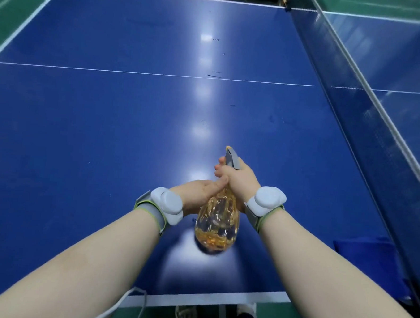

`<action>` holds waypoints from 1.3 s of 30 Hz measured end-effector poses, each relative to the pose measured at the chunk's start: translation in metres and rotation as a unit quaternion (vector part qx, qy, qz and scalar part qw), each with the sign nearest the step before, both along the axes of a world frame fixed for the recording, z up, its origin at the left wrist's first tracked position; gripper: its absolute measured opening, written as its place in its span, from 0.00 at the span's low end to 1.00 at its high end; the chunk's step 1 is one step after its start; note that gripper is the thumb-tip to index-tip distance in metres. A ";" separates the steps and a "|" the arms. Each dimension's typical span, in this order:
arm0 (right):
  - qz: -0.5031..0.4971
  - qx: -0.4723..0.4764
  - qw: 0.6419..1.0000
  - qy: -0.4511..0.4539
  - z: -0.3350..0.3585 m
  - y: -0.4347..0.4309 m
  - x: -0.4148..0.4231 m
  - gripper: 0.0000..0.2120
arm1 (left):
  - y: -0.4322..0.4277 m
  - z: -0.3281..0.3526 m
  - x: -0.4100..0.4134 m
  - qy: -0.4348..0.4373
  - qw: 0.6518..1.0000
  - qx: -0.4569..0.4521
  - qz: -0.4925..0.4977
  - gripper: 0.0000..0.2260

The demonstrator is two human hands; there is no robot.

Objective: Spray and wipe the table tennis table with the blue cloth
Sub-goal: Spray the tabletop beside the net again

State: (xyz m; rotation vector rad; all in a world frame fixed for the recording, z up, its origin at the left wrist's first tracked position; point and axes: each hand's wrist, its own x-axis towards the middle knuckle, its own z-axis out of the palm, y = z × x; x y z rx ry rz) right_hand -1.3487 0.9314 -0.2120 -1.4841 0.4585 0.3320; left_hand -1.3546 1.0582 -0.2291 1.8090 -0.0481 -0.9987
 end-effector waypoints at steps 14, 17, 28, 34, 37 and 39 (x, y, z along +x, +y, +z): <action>-0.179 -0.146 0.973 0.024 -0.012 -0.158 -0.100 0.07 | -0.146 -0.008 -0.073 -0.023 0.993 -0.001 -0.118 0.48; -0.220 -0.166 0.959 0.061 -0.017 -0.173 -0.117 0.07 | -0.163 -0.006 -0.089 -0.019 0.992 0.010 -0.125 0.53; 0.004 -0.087 0.996 0.025 -0.020 -0.163 -0.151 0.10 | -0.160 -0.007 -0.136 0.059 0.991 0.013 -0.117 0.22; 0.127 -0.068 0.990 0.006 -0.021 -0.119 -0.147 0.08 | -0.125 -0.003 -0.150 0.111 0.992 -0.038 -0.035 0.19; 0.164 -0.089 0.982 -0.023 -0.022 -0.087 -0.136 0.15 | -0.100 0.001 -0.147 -0.008 0.999 0.052 -0.008 0.24; 0.187 -0.114 0.974 -0.051 -0.018 -0.067 -0.128 0.21 | -0.082 0.008 -0.143 -0.069 0.993 0.088 0.036 0.18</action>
